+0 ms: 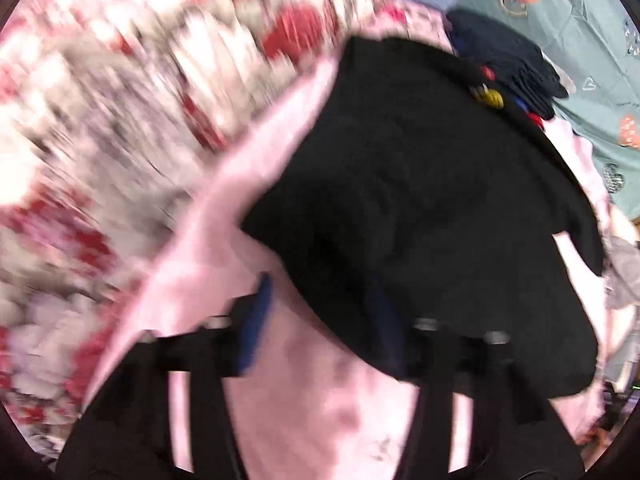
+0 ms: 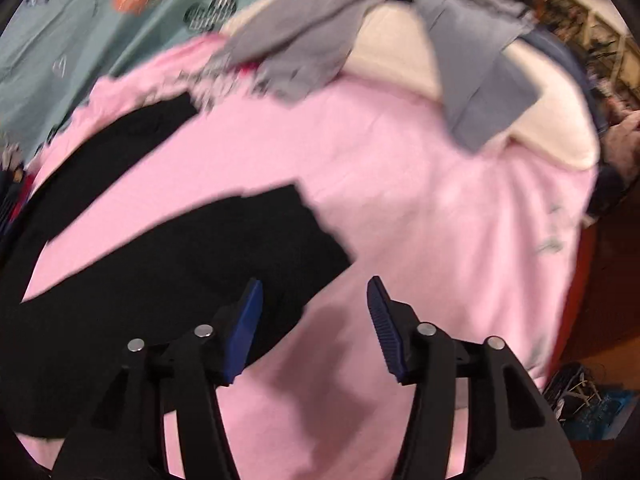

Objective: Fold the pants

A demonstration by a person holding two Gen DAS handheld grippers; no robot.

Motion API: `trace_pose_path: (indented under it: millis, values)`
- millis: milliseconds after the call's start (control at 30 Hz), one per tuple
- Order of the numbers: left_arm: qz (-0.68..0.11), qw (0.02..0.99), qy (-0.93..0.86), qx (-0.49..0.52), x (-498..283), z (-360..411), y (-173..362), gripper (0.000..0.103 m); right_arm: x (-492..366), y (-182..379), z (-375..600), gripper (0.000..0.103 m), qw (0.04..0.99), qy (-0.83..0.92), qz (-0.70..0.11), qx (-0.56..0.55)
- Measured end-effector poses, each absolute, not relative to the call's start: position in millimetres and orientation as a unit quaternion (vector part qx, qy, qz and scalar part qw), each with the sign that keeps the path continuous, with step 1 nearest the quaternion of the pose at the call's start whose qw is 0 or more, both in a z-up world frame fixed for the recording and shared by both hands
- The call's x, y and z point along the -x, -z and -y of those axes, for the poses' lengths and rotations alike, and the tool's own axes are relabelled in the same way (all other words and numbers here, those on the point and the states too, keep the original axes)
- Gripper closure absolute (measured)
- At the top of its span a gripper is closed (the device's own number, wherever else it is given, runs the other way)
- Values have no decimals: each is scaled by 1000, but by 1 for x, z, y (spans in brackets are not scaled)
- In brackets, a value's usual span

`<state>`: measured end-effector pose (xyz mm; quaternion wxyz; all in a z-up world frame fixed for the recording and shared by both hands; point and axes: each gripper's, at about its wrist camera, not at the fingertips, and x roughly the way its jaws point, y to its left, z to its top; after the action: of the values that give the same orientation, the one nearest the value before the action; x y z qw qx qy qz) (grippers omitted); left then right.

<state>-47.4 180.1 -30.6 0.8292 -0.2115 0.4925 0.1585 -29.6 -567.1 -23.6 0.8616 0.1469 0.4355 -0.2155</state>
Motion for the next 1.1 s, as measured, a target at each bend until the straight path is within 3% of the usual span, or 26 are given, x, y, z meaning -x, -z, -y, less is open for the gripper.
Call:
trace_pose_path:
  millis: [67, 167, 333, 367, 433, 467, 500, 633, 667, 700, 733, 800, 833, 867, 900, 933, 1100]
  values:
    - [-461, 851, -178, 178, 50, -175, 11, 27, 28, 6, 569, 37, 880, 221, -396, -143]
    - [-411, 883, -177, 140, 50, -159, -13, 18, 1, 4, 569, 36, 889, 191, -394, -131]
    - [-403, 896, -157, 105, 22, -137, -8, 17, -51, 56, 579, 34, 851, 133, -481, -162]
    - [-414, 892, -156, 95, 14, -133, 0, 17, -54, 59, 575, 37, 853, 139, -481, -148]
    - [-437, 883, -152, 83, -1, -129, 15, 17, -58, 58, 561, 73, 862, 142, -479, -86]
    - [-447, 877, -155, 80, -6, -130, 22, 17, -59, 56, 557, 76, 865, 136, -477, -79]
    - [-451, 875, -157, 78, -7, -130, 28, 17, -59, 55, 555, 88, 865, 142, -476, -70]
    - [-476, 859, -179, 59, -23, -138, 53, 17, -59, 36, 573, 89, 884, 177, -421, -101]
    - [-493, 848, -187, 55, -26, -141, 61, 17, -62, 37, 577, 84, 878, 206, -422, -95]
    - [-502, 843, -187, 58, -27, -143, 66, 17, -70, 46, 579, 61, 856, 230, -457, -76]
    - [-507, 840, -180, 68, -27, -147, 68, 17, -78, 52, 579, 52, 841, 241, -482, -54]
    - [-505, 841, -179, 75, -27, -150, 64, 17, -81, 39, 571, 51, 841, 270, -469, 6]
    - [-496, 846, -181, 75, -25, -151, 56, 17, -80, 23, 569, 45, 851, 283, -442, 9]
    - [-485, 852, -181, 77, -25, -151, 49, 17, -78, 8, 569, 36, 866, 275, -417, -11]
    - [-475, 858, -178, 78, -25, -149, 41, 17, -79, -2, 568, 17, 882, 249, -398, -41]
    - [-462, 867, -172, 77, -28, -145, 31, 17, -87, -8, 565, 9, 895, 197, -392, -79]
    - [-412, 900, -129, 59, -53, -107, 1, 15, -145, 7, 531, 9, 896, 110, -412, -123]
